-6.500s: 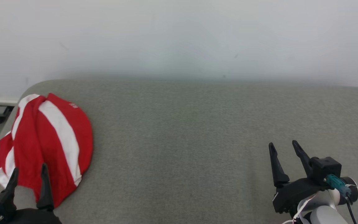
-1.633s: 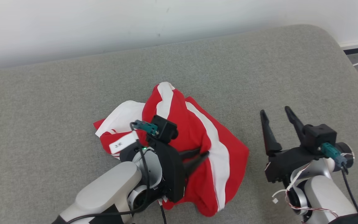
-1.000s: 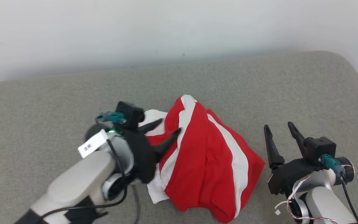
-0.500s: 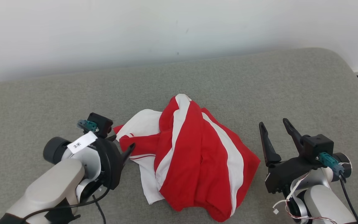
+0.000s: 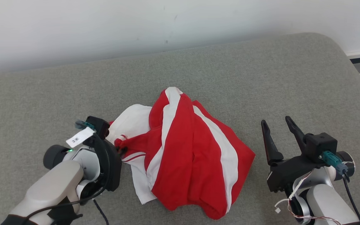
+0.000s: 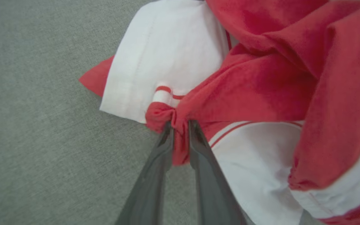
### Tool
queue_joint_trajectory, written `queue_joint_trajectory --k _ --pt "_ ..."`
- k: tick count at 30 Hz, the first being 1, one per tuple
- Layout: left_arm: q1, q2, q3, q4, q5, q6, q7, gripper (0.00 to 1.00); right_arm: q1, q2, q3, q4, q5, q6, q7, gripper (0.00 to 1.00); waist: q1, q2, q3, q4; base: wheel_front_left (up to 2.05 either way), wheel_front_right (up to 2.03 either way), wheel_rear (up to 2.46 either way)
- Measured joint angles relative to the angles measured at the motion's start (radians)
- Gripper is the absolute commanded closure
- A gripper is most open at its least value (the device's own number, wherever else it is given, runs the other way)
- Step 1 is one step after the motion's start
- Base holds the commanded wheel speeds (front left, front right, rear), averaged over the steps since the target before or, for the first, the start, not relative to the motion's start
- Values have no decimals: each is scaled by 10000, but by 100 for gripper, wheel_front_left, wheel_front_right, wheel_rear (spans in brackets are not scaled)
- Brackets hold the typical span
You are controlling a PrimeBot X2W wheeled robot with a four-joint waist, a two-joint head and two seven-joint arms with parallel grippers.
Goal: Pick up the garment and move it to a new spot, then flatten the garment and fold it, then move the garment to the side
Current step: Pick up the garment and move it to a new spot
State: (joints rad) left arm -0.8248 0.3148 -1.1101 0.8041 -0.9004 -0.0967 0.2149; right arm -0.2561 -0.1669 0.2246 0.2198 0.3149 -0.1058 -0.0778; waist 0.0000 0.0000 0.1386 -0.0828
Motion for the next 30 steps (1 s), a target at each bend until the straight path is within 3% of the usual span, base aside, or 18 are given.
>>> queue_joint_trajectory --k 5,14,23,25,30 --pt "-89 -54 15 190 33 -102 -73 100 1 -2 -79 15 0 -10 -2 0 0 0 10 27 0 0 0" --pt "-1376 63 405 -219 148 -263 -1151 100 4 -2 -207 366 2 -12 -19 0 0 0 -337 279 0 0 0" --pt "-2108 750 692 -1576 539 -267 -2174 100 56 121 -150 742 115 2 -119 0 0 -1 -988 547 0 0 0" --pt "-2108 878 750 -2405 594 -267 -2347 100 286 102 -245 752 247 2 -196 0 -1 0 -1214 622 0 0 0" --pt "-2002 650 619 -3829 546 -267 -2389 100 532 138 -255 777 282 4 -209 0 -1 -1 -1467 763 0 0 0"
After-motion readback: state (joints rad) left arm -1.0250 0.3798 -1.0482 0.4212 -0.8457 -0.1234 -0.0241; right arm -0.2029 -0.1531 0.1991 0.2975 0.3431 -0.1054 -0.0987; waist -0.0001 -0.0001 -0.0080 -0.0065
